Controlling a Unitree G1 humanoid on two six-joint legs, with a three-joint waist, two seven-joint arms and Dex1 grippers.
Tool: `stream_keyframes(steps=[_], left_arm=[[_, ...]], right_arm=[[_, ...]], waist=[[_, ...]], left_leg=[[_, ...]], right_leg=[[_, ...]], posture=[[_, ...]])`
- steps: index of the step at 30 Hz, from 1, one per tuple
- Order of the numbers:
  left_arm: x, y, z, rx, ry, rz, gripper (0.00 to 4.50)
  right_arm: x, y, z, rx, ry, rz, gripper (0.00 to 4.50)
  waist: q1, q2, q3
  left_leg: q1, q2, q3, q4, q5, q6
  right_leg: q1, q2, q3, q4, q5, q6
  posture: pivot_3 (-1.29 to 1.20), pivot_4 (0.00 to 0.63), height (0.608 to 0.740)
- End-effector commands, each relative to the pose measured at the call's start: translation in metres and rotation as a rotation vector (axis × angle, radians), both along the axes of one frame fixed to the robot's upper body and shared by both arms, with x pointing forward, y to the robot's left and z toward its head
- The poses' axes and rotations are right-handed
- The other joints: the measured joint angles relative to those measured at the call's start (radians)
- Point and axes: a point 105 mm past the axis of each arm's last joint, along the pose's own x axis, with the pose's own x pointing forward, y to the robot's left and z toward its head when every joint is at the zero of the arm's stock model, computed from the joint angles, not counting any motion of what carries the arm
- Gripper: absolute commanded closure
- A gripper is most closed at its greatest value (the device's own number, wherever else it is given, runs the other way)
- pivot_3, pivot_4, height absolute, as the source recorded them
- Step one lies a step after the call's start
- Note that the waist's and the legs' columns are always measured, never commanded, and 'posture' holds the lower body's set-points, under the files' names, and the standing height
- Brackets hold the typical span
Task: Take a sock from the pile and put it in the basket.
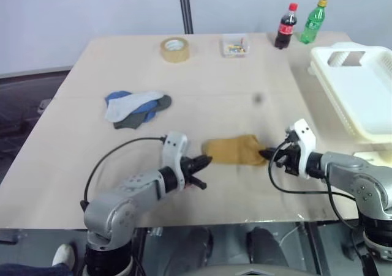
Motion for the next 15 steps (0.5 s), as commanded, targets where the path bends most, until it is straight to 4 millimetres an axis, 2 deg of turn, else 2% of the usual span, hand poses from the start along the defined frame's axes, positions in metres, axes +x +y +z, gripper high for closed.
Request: stream_keyframes(steps=[1,2,5,7,9,12,14,15], left_arm=[[0.009,0.001,0.001,-0.008,-0.047,0.034,4.50],[0.010,-0.001,0.000,-0.018,-0.047,0.030,4.50],[0.008,-0.004,-0.002,-0.027,-0.045,0.010,4.50],[0.009,-0.004,-0.004,-0.030,-0.047,0.012,4.50],[0.013,-0.003,-0.001,-0.052,-0.054,0.036,4.50],[0.015,-0.005,0.004,-0.072,-0.091,0.017,3.64],[0.013,-0.008,0.006,-0.070,-0.101,-0.018,2.95],[0.013,-0.008,0.005,-0.064,-0.099,-0.019,2.30]], right_arm=[[0.000,-0.008,0.005,-0.042,-0.058,-0.005,3.17],[0.001,-0.013,0.007,-0.061,-0.078,-0.016,2.87],[0.005,-0.021,0.015,-0.100,-0.140,-0.032,1.50],[0.008,-0.020,0.026,-0.095,-0.195,-0.026,1.50],[0.008,-0.010,0.039,-0.074,-0.252,0.014,1.50],[0.009,0.010,0.043,-0.083,-0.324,0.076,1.46],[0.011,0.023,0.034,-0.127,-0.350,0.107,1.46],[0.014,0.029,0.028,-0.177,-0.371,0.128,1.46]], waist=[[0.003,0.000,0.000],[0.005,0.000,0.000],[0.006,0.000,0.000],[0.006,0.000,0.000],[0.006,0.000,0.000],[0.006,-0.001,0.000],[0.006,-0.001,0.000],[0.006,-0.001,0.000]], left_leg=[[0.000,0.000,0.000,0.000,0.000,0.000],[0.000,0.000,0.000,0.000,0.000,0.000],[0.000,0.000,0.000,0.000,0.000,0.000],[0.000,0.000,0.000,0.000,0.000,0.000],[0.000,0.000,0.000,0.000,0.000,0.000],[0.000,0.000,0.000,-0.001,0.000,0.000],[0.000,0.000,0.000,-0.001,0.000,0.000],[0.000,0.000,0.000,-0.001,0.000,0.000]], right_leg=[[0.000,0.000,0.000,0.000,0.000,0.000],[0.000,0.000,0.000,0.000,0.000,0.000],[0.000,0.000,0.000,-0.001,0.000,0.000],[0.000,0.000,0.000,-0.001,0.000,0.000],[0.000,0.000,0.000,-0.001,0.000,0.000],[0.000,0.000,0.000,-0.001,0.000,0.000],[0.000,0.000,-0.001,-0.001,0.000,0.000],[0.000,0.000,-0.001,-0.001,0.000,0.000]], posture=[[0.00,0.150,0.740],[0.00,0.150,0.740],[0.00,0.150,0.740],[0.00,0.150,0.740],[0.00,0.150,0.740],[0.00,0.150,0.740],[0.00,0.150,0.740],[0.00,0.150,0.740]])
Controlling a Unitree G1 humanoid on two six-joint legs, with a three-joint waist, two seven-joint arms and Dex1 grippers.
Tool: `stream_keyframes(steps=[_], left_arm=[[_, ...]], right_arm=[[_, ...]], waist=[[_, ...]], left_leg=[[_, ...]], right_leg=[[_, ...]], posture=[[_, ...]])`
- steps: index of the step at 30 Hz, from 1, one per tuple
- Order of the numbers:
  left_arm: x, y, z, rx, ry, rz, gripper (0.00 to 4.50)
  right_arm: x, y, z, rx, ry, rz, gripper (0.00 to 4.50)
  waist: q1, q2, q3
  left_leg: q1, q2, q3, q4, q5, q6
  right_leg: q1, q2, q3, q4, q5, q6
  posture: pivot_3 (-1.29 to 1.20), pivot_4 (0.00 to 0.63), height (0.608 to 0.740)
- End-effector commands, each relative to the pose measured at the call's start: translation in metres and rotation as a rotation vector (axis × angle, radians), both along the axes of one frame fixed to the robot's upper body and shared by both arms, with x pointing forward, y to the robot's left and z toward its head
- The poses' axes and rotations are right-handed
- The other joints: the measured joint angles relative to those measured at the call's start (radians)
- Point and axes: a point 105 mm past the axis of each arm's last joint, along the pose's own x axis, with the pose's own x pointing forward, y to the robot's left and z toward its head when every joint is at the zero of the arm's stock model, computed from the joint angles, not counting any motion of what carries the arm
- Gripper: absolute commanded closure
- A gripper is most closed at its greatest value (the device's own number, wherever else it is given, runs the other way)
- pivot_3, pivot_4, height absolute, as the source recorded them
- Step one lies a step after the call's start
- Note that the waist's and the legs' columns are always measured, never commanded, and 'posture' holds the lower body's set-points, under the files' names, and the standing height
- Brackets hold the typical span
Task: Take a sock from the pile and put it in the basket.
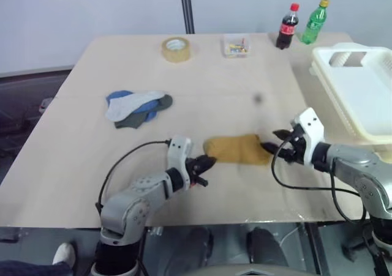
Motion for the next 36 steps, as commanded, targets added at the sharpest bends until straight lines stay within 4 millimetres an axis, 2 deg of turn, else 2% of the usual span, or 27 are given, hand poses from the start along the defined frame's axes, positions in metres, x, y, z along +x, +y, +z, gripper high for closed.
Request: stream_keyframes(steps=[1,3,6,9,11,13,19,23,28,34,36], left_arm=[[-0.001,-0.005,0.010,-0.007,-0.048,-0.038,1.97],[-0.001,-0.004,0.010,0.001,-0.052,-0.036,1.09],[0.003,0.004,0.014,0.013,-0.080,0.000,1.09],[0.012,0.024,0.011,0.047,-0.073,0.055,1.09],[0.019,0.037,-0.003,0.068,-0.014,0.077,1.09],[0.026,0.043,-0.012,0.019,0.041,0.102,1.09],[0.042,0.029,-0.023,-0.165,0.165,0.063,1.09],[0.041,0.018,-0.043,-0.249,0.371,0.011,1.09],[0.022,-0.008,-0.027,-0.401,0.528,-0.209,1.09],[0.006,-0.015,-0.013,-0.415,0.571,-0.341,1.09],[0.009,-0.015,-0.011,-0.417,0.568,-0.337,1.09]], right_arm=[[0.004,0.022,-0.010,-0.118,-0.091,0.053,1.46],[0.011,0.028,-0.019,-0.140,-0.107,0.030,1.46],[0.014,0.029,-0.034,-0.159,-0.097,0.017,1.46],[0.015,0.020,-0.047,-0.202,-0.088,0.008,1.46],[0.017,0.017,-0.050,-0.221,-0.097,0.007,1.46],[0.019,0.017,-0.051,-0.228,-0.106,0.013,1.46],[0.021,0.024,-0.049,-0.220,-0.125,0.043,1.46],[0.022,0.030,-0.045,-0.207,-0.141,0.056,1.46],[0.023,0.033,-0.043,-0.200,-0.149,0.054,1.46],[0.024,0.033,-0.042,-0.197,-0.158,0.042,1.46],[0.024,0.034,-0.041,-0.188,-0.159,0.037,1.46]], waist=[[0.000,0.000,0.000],[-0.001,0.000,0.000],[-0.001,0.000,0.000],[0.001,0.000,0.000],[0.003,0.000,0.000],[0.006,0.001,-0.001],[0.013,0.001,-0.001],[0.014,0.002,-0.005],[0.013,0.003,-0.007],[0.010,0.003,-0.007],[0.009,0.003,-0.007]], left_leg=[[0.000,0.000,0.000,0.000,0.000,0.000],[0.000,0.000,0.000,0.000,0.000,0.000],[0.000,0.000,0.000,0.000,0.000,0.000],[0.000,0.000,-0.001,0.000,0.000,0.000],[0.001,0.000,-0.001,0.000,0.000,0.000],[0.002,0.000,-0.001,0.000,0.000,0.000],[0.016,0.000,-0.002,-0.006,-0.003,0.004],[0.019,0.000,-0.003,-0.008,-0.002,0.003],[0.019,0.000,-0.004,-0.008,0.000,0.000],[0.018,0.000,-0.005,-0.013,0.000,0.000],[0.017,0.000,-0.005,-0.014,0.000,0.000]], right_leg=[[0.000,0.000,0.000,0.000,0.000,0.000],[0.000,0.000,0.000,0.000,0.000,0.000],[0.000,0.000,0.000,0.000,0.000,0.000],[0.000,0.000,0.000,-0.001,0.000,0.000],[0.000,0.000,-0.001,-0.001,0.000,0.000],[0.001,0.001,-0.001,-0.001,0.000,0.000],[0.015,0.000,-0.003,-0.005,0.000,0.000],[0.017,0.000,-0.004,-0.006,0.000,0.000],[0.019,0.000,-0.005,-0.008,0.000,0.001],[0.018,0.000,-0.004,-0.014,0.000,0.001],[0.016,0.000,-0.004,-0.014,0.000,0.000]], posture=[[0.00,0.150,0.740],[0.00,0.150,0.740],[0.00,0.150,0.740],[0.00,0.150,0.740],[0.00,0.150,0.740],[0.00,0.150,0.740],[0.00,0.150,0.740],[0.00,0.150,0.740],[0.00,0.150,0.740],[0.00,0.150,0.740],[0.00,0.150,0.740]])
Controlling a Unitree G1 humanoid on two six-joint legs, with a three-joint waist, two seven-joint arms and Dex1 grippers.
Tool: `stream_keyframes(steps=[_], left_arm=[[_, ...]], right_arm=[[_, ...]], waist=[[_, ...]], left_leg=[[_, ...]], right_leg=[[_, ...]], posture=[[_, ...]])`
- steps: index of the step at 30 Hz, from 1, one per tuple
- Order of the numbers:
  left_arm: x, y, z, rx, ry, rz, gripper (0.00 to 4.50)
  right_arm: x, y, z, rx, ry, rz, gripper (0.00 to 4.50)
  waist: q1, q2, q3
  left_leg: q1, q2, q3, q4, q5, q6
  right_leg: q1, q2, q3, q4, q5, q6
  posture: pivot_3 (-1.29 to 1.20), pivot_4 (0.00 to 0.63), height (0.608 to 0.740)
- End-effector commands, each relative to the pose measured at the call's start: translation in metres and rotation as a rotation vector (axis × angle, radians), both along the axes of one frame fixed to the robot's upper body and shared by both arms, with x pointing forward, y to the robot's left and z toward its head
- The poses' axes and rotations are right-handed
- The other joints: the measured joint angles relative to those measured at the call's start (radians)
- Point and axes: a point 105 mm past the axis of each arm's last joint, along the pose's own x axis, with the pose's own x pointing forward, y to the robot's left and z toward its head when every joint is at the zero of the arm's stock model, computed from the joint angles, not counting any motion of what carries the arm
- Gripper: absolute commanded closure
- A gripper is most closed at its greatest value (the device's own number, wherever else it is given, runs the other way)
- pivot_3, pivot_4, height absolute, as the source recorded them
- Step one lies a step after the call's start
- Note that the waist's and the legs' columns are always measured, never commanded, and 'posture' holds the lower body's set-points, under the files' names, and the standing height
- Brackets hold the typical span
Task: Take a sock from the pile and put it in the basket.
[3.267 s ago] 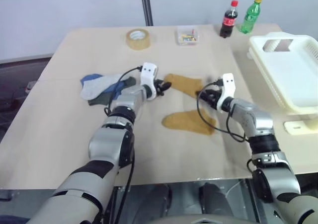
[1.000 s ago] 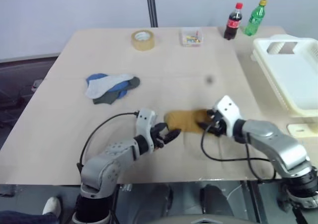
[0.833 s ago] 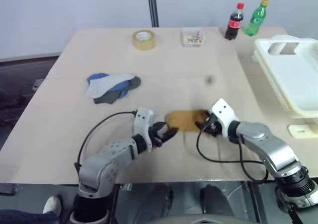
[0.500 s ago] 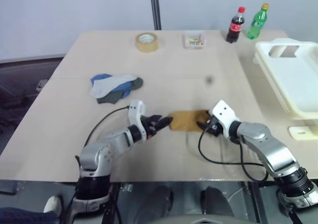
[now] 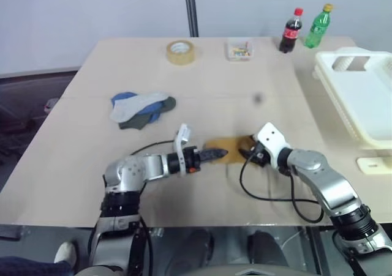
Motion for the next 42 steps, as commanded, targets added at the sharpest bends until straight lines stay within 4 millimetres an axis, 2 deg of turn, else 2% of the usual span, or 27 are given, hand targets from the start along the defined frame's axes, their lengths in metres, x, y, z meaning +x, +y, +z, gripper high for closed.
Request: stream_keyframes(steps=[1,5,9,14,19,23,28,33,37,42], left_arm=[[-0.007,-0.004,-0.008,0.011,0.068,-0.036,1.09],[0.004,-0.010,0.014,-0.120,0.027,-0.010,1.09],[0.005,-0.018,0.025,-0.162,-0.017,-0.025,1.09],[0.003,-0.027,0.048,-0.240,-0.132,-0.065,1.09],[-0.007,-0.029,0.045,-0.206,-0.172,-0.122,1.09],[-0.001,-0.028,0.038,-0.171,-0.194,-0.099,1.09],[0.012,-0.035,0.040,-0.166,-0.243,-0.084,1.09],[0.013,-0.046,0.039,-0.160,-0.267,-0.132,1.09],[0.011,-0.050,0.038,-0.171,-0.267,-0.174,1.09],[0.008,-0.052,0.036,-0.157,-0.269,-0.216,1.09]], right_arm=[[0.002,0.001,0.006,0.006,-0.030,-0.012,1.46],[0.001,0.004,0.005,0.009,-0.029,-0.010,1.46],[0.003,0.005,0.008,0.013,-0.036,-0.009,1.46],[0.004,0.002,0.016,0.030,-0.055,-0.003,1.46],[-0.004,0.002,0.010,0.011,-0.025,0.039,1.46],[-0.006,0.001,0.011,0.014,-0.029,0.037,1.46],[-0.009,-0.005,0.012,0.007,-0.033,0.034,1.46],[-0.011,-0.010,0.016,0.007,-0.051,0.026,1.46],[-0.010,-0.026,0.039,0.036,-0.116,-0.029,1.46],[-0.018,-0.060,0.045,0.030,-0.072,-0.092,1.46]], waist=[[-0.001,0.000,0.000],[0.000,-0.001,0.000],[-0.004,-0.002,0.001],[-0.013,-0.002,0.001],[-0.019,-0.002,0.002],[-0.020,-0.002,0.002],[-0.017,-0.003,0.002],[-0.018,-0.003,0.002],[-0.019,-0.003,0.002],[-0.018,-0.003,0.003]], left_leg=[[-0.001,0.000,0.000,0.000,0.000,0.000],[-0.001,0.000,0.000,0.000,0.000,0.000],[-0.003,0.000,0.000,0.000,0.000,0.000],[-0.004,0.000,0.001,0.000,0.000,0.000],[-0.005,0.000,0.001,0.000,0.000,0.000],[-0.005,0.000,0.001,-0.001,0.000,0.000],[-0.005,0.000,0.000,-0.001,0.000,0.000],[-0.007,0.000,0.000,0.000,0.000,0.000],[-0.009,0.000,0.000,0.000,0.000,0.000],[-0.013,0.000,0.000,0.001,0.000,0.000]], right_leg=[[-0.001,0.000,0.000,0.000,0.000,0.000],[-0.001,0.000,0.000,0.001,0.000,0.000],[-0.004,0.000,0.000,0.001,0.000,0.000],[-0.005,0.000,0.001,0.001,0.000,0.000],[-0.005,0.000,0.001,0.000,0.000,0.000],[-0.005,0.000,0.001,0.000,0.000,0.000],[-0.006,0.000,0.000,0.000,0.000,0.000],[-0.006,0.000,0.000,0.000,0.000,0.000],[-0.008,0.000,0.000,0.000,0.000,0.000],[-0.011,0.000,-0.001,0.000,0.000,0.000]], posture=[[0.00,0.150,0.740],[0.00,0.150,0.740],[0.00,0.150,0.740],[0.00,0.150,0.740],[0.00,0.150,0.740],[0.00,0.150,0.740],[0.00,0.150,0.740],[0.00,0.150,0.740],[0.00,0.150,0.740],[0.00,0.150,0.740]])
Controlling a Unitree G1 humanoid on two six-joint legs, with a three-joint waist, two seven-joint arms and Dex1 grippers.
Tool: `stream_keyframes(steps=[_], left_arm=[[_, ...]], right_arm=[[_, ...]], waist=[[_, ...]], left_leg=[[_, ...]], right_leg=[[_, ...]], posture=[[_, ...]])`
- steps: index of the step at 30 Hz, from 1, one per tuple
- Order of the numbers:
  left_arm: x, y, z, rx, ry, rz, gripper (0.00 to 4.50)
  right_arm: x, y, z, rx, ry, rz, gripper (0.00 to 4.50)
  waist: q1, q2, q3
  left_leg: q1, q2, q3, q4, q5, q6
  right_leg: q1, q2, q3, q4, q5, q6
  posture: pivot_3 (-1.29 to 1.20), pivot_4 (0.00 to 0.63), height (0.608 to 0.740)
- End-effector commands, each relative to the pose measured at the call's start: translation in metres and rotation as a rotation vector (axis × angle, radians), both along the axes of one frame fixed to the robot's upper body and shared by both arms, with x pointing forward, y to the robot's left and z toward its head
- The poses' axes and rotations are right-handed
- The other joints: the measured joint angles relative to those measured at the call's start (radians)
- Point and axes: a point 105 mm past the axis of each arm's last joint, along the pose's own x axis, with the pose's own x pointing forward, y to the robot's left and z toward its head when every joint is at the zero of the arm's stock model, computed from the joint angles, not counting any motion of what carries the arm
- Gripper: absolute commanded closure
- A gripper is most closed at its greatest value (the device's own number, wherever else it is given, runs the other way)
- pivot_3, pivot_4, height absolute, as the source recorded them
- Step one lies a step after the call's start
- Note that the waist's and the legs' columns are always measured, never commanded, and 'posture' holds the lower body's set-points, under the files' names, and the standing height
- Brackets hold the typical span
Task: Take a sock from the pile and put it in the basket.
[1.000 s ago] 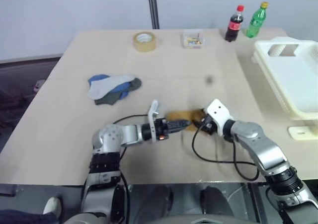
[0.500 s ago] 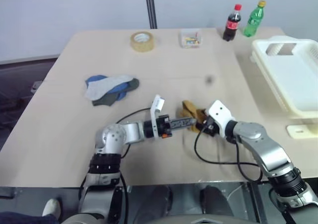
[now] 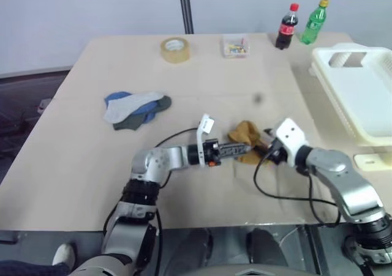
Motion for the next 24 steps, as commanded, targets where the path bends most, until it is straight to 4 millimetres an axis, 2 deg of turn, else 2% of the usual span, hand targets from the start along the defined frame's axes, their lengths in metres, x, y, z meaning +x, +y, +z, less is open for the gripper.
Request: stream_keyframes(steps=[1,3,7,10,11,12,14,19,24], left_arm=[[-0.001,-0.003,0.006,-0.008,-0.038,-0.036,1.09],[-0.001,-0.004,0.005,-0.008,-0.037,-0.042,1.09],[-0.004,-0.010,-0.002,0.004,-0.029,-0.071,1.09],[-0.005,-0.013,-0.003,0.008,-0.033,-0.079,1.09],[-0.005,-0.014,-0.004,0.008,-0.035,-0.083,1.09],[-0.005,-0.014,-0.004,0.009,-0.036,-0.084,1.02],[-0.005,-0.015,-0.005,0.013,-0.037,-0.083,1.02],[-0.007,-0.013,-0.007,0.018,-0.038,-0.082,1.02],[-0.010,-0.012,-0.009,0.025,-0.037,-0.083,1.02]], right_arm=[[-0.006,-0.018,0.015,0.065,0.002,-0.042,1.46],[-0.004,-0.021,0.021,0.123,0.001,-0.064,1.46],[0.003,-0.007,0.048,0.285,-0.037,-0.023,1.46],[0.004,0.002,0.056,0.317,-0.035,0.016,1.46],[0.004,0.008,0.056,0.312,-0.024,0.041,1.46],[0.003,0.013,0.055,0.307,-0.015,0.062,0.92],[0.002,0.021,0.051,0.297,-0.003,0.084,0.12],[0.005,0.026,0.028,0.185,0.037,0.096,0.12],[0.006,0.030,0.016,0.202,0.086,0.093,0.12]], waist=[[0.001,0.000,0.000],[-0.003,0.000,0.000],[-0.006,0.000,0.000],[-0.003,0.000,0.000],[-0.003,0.000,0.000],[-0.002,0.000,0.000],[-0.003,0.000,0.000],[-0.004,0.000,0.000],[-0.004,0.000,0.000]], left_leg=[[-0.001,0.000,0.000,0.000,0.000,0.000],[-0.001,0.000,0.001,0.000,0.000,0.000],[-0.002,0.001,0.002,0.000,0.000,0.000],[-0.002,0.001,0.001,0.000,0.000,0.000],[-0.002,0.001,0.001,0.000,0.000,0.000],[-0.003,0.000,0.001,0.000,0.000,0.000],[-0.003,0.000,0.001,0.000,0.000,0.000],[-0.003,0.000,0.001,0.000,0.000,0.000],[-0.003,0.000,0.001,0.001,0.000,0.000]], right_leg=[[-0.001,0.000,0.000,0.000,0.000,0.000],[-0.002,0.000,0.001,0.000,0.000,0.000],[-0.003,0.000,0.002,0.002,0.000,0.000],[-0.003,0.000,0.001,0.001,0.000,0.000],[-0.003,0.000,0.001,0.001,0.000,0.000],[-0.003,0.000,0.001,0.001,0.000,0.000],[-0.003,0.000,0.001,0.001,0.000,0.000],[-0.004,0.000,0.001,0.001,0.000,0.000],[-0.004,0.000,0.001,0.002,0.000,0.000]], posture=[[0.00,0.150,0.740],[0.00,0.150,0.740],[0.00,0.150,0.740],[0.00,0.150,0.740],[0.00,0.150,0.740],[0.00,0.150,0.740],[0.00,0.150,0.740],[0.00,0.150,0.740],[0.00,0.150,0.740]])
